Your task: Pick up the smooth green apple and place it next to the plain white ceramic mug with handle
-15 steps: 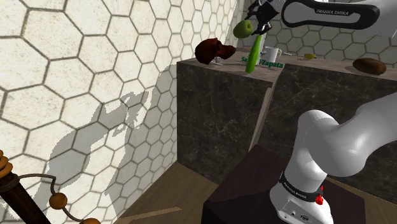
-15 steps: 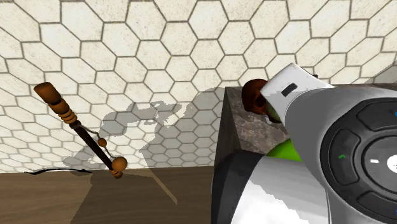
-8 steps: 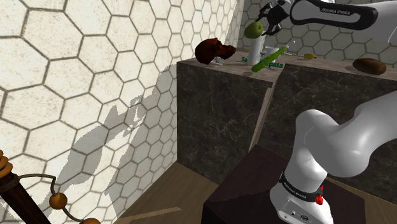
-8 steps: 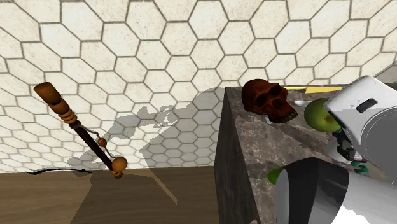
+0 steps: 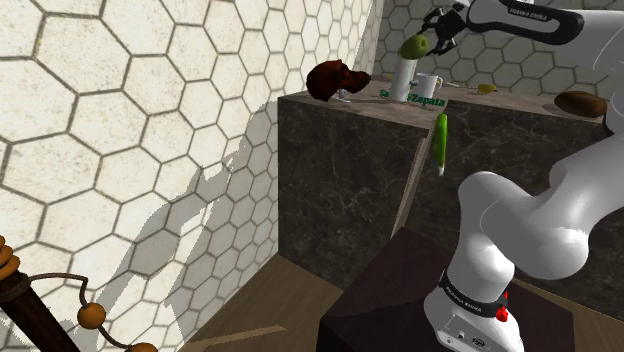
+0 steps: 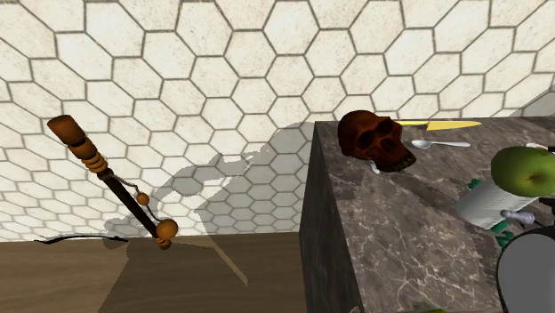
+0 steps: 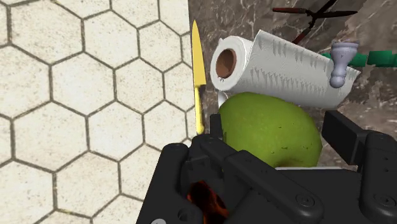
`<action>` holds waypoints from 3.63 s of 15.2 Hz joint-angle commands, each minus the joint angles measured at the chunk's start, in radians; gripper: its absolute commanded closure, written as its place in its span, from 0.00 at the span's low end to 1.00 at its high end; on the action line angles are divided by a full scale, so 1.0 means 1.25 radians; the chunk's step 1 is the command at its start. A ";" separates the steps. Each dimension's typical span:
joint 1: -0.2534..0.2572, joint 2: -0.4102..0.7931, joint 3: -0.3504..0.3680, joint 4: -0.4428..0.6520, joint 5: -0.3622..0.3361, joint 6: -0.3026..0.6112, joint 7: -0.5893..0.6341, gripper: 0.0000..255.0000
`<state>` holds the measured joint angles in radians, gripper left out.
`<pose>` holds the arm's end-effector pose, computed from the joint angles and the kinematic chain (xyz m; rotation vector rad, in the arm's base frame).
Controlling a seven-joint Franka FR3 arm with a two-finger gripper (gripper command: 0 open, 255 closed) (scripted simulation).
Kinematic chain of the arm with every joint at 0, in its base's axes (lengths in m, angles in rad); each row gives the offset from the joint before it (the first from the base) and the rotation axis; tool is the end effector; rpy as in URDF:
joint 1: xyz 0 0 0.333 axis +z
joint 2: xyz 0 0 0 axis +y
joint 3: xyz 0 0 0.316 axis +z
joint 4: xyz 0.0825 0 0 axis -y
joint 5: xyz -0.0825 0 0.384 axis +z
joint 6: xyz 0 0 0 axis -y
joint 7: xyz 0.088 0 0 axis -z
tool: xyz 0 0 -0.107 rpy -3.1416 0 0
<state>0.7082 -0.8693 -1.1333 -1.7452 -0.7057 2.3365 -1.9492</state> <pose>0.3121 -0.4641 0.7128 1.6304 1.4961 0.5202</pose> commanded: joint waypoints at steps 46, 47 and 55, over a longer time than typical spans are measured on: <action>0.172 -0.175 -0.296 0.121 -0.065 0.101 -0.217 1.00; 0.172 -0.175 -0.296 0.121 -0.065 0.101 -0.217 1.00; 0.172 -0.175 -0.296 0.121 -0.065 0.101 -0.217 0.00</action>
<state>0.9235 -1.0886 -1.5031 -1.5937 -0.7868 2.4631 -2.2206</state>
